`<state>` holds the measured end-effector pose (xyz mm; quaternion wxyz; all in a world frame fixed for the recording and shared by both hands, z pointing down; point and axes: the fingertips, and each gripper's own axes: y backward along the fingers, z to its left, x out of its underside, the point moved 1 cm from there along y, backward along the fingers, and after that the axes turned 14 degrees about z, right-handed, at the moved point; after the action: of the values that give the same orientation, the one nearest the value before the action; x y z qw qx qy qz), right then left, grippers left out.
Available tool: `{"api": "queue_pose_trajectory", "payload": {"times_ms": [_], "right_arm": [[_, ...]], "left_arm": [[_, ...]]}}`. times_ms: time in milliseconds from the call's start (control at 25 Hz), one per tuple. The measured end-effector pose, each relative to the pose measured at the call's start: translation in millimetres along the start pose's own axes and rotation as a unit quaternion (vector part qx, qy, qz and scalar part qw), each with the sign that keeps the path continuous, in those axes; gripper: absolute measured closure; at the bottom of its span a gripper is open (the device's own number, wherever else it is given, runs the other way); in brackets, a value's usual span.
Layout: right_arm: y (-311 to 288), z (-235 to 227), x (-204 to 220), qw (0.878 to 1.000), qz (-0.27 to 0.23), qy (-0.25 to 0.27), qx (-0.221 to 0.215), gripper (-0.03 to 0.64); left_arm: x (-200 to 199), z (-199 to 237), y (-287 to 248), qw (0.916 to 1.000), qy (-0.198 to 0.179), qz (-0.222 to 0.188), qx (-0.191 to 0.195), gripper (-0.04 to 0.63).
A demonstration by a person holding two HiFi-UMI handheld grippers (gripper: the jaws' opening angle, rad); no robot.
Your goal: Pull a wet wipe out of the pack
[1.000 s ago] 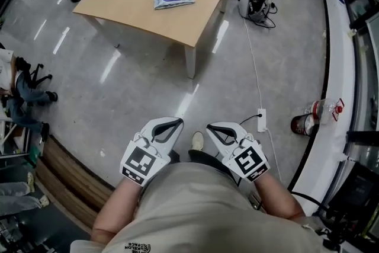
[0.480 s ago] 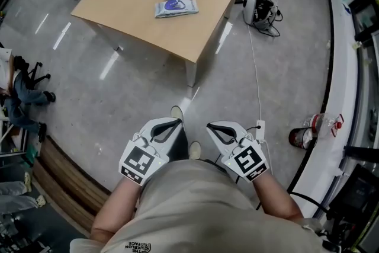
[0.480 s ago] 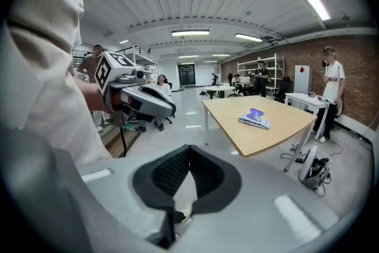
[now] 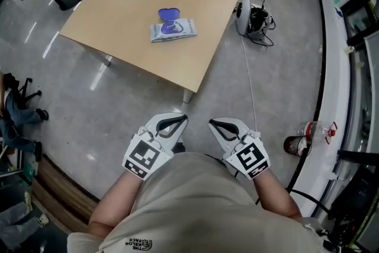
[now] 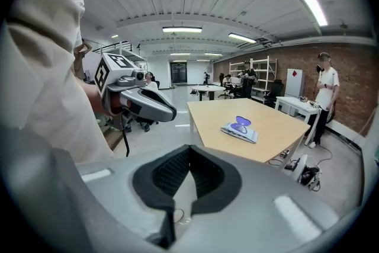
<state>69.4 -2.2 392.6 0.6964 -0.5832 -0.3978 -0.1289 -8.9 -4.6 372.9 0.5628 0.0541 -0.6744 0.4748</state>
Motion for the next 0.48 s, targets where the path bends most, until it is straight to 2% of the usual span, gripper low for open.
{"api": "queue_pose_trajectory", "payload": {"times_ms": [200, 480], "right_arm": [[-42.1, -24.7, -33.3, 1.000, -0.005, 0.004, 0.013, 0.615], [-78.8, -65.2, -61.2, 1.000, 0.003, 0.007, 0.012, 0.615]], "left_arm": [[4.8, 57.6, -6.1, 1.0000, -0.006, 0.001, 0.004, 0.589], [5.0, 118.1, -28.2, 0.9998, 0.013, 0.012, 0.000, 0.590]]}}
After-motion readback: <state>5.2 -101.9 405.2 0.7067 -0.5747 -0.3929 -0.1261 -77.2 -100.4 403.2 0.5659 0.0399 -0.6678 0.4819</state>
